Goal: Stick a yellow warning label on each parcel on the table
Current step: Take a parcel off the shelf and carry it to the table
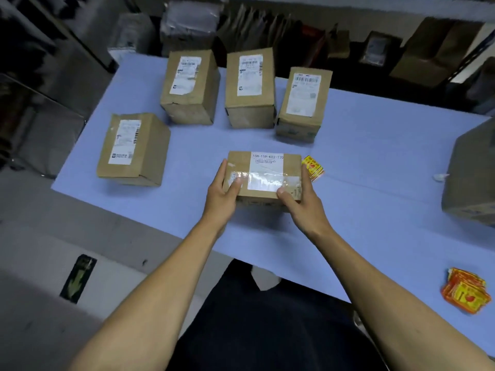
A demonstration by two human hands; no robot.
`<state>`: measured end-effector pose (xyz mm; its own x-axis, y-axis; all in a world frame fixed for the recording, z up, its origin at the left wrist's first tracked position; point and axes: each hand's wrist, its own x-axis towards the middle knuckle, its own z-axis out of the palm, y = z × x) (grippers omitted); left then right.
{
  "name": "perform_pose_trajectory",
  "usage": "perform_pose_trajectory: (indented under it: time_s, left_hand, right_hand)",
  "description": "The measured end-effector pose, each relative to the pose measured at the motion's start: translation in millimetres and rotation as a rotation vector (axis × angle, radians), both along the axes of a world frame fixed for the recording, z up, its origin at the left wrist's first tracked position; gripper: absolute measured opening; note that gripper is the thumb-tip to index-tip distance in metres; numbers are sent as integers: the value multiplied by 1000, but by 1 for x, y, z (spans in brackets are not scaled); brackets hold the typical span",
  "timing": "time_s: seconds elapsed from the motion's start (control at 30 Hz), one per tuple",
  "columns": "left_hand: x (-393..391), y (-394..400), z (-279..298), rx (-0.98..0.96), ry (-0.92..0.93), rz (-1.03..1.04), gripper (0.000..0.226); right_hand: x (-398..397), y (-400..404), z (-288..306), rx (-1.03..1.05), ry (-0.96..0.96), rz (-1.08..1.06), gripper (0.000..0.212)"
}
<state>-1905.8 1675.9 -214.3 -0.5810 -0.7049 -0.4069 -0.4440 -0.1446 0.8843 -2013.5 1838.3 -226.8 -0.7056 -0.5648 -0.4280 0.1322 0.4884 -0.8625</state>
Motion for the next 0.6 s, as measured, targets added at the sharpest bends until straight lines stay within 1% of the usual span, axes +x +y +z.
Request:
perform_pose_trajectory:
  time_s: [0.2, 0.3, 0.4, 0.43, 0.5, 0.57, 0.6]
  left_hand:
    - [9, -24, -26, -9, -57, -37, 65]
    - [16, -32, -39, -28, -111, -103, 66]
    - [20, -44, -40, -93, -153, -191, 70]
    - [21, -49, -39, -139, -156, -239, 76]
    - [20, -59, -33, -291, -226, -409, 98]
    - [16, -66, -27, -509, -340, -658, 121]
    - [12, -70, -25, -607, -379, -782, 126]
  right_hand:
    - [-2, -23, -16, 107, 79, 142, 84]
    - [-1, -27, -19, 156, 130, 195, 85]
    - [-7, -28, -18, 162, 217, 230, 87]
    - [-10, -26, -16, 163, 264, 248, 88]
    - [-16, -23, -11, 207, 374, 325, 94]
    - [-25, -23, -4, 286, 491, 477, 102]
    - [-29, -25, -2, 336, 550, 572, 107]
